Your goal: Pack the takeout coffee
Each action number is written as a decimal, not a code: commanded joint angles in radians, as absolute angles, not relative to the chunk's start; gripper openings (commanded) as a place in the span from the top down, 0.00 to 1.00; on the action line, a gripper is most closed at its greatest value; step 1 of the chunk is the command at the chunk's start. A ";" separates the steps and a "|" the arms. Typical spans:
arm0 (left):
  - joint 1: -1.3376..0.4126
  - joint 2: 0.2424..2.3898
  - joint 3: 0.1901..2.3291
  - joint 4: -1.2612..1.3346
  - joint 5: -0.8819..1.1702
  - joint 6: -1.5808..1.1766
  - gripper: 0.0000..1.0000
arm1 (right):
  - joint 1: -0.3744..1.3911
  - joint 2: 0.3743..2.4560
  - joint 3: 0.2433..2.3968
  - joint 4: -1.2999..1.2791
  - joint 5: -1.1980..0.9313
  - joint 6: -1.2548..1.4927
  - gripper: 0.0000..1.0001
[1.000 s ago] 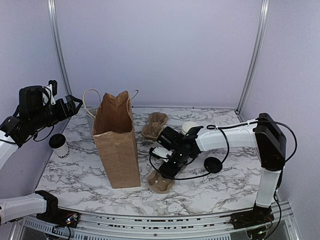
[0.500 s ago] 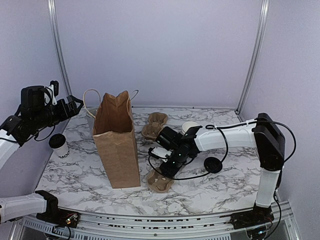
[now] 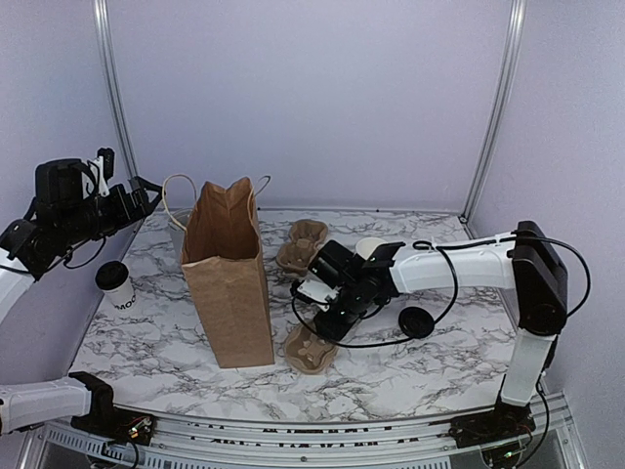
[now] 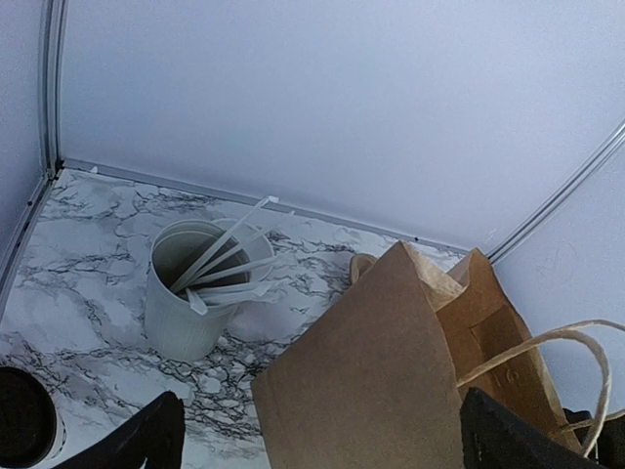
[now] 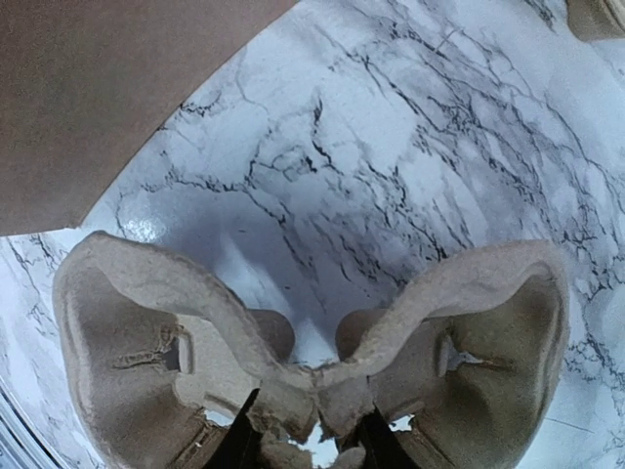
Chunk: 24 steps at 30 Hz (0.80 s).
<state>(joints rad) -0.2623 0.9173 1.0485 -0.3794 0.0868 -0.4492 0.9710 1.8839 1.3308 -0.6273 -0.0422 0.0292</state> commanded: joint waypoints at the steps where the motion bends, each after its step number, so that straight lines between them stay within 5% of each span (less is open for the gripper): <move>1: -0.259 0.921 1.111 -0.375 0.150 -0.472 0.01 | 0.965 1.819 1.302 -0.595 -0.062 0.055 0.76; 24: -0.260 0.959 1.248 -0.382 0.369 -0.509 0.15 | 0.955 1.649 1.181 -0.491 -0.071 0.131 0.78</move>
